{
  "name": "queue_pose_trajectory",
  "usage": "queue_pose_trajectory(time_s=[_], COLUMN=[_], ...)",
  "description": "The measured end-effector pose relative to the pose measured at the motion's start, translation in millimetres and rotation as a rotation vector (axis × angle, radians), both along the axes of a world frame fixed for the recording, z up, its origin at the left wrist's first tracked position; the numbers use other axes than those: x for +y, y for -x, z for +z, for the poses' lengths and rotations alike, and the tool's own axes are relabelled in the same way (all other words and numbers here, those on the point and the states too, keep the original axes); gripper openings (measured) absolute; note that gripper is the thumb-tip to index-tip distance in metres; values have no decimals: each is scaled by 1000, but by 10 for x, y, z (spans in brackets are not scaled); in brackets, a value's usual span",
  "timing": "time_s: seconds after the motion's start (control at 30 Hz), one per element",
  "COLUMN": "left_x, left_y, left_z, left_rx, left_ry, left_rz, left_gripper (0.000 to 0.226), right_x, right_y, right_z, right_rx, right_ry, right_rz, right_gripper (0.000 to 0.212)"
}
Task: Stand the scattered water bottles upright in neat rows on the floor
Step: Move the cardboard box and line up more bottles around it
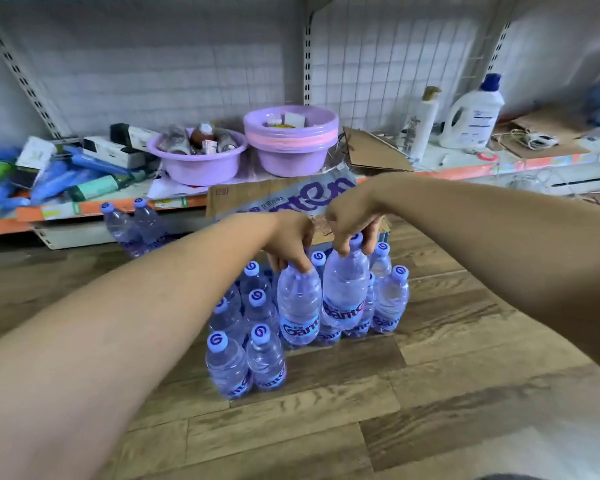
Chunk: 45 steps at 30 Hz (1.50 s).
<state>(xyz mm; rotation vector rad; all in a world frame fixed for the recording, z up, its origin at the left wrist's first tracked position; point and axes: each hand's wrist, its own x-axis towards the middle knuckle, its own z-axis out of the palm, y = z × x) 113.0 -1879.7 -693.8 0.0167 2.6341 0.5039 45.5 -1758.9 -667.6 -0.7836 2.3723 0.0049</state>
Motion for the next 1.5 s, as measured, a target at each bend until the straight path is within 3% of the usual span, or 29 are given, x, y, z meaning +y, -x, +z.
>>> queue_pose_trajectory(time_s=[0.2,0.3,0.57,0.6,0.73,1.03,1.13,1.27,1.4,1.5], left_x=[42,62,117,114,103,102,68,-69,-355,-776], left_y=[-3,-25,-29,-28,-17,-64,-40,28,42,63], left_z=[-532,-811,-1518,-1561,-1547,-1525,-1520,-1410,-1185,-968], left_rx=[-68,-91,-129,-125,-83,-47,-106,-244,-183,97], left_ry=[49,103,183,172,170,200,149,-125,-408,-246], left_rz=[9,-8,-104,-104,-142,-153,-123,51,250,345], left_gripper=[23,13,26,24,31,28,36,44,22,13], right_x=[17,9,11,14,39,93,73,-99,-471,-870], right_y=[-52,-49,-90,-92,-107,-174,-174,-113,197,467], right_z=[-493,-786,-1528,-1572,-1668,-1705,-1682,-1472,-1117,-896], right_rx=[-46,-58,-93,-80,-4,37,20,-17,-173,-103], right_ry=[-26,-74,-132,-130,-122,-123,-167,-231,-15,206], right_rz=[52,42,115,125,198,271,282,247,140,164], right_gripper=[22,23,22,15,31,32,33,44,31,29])
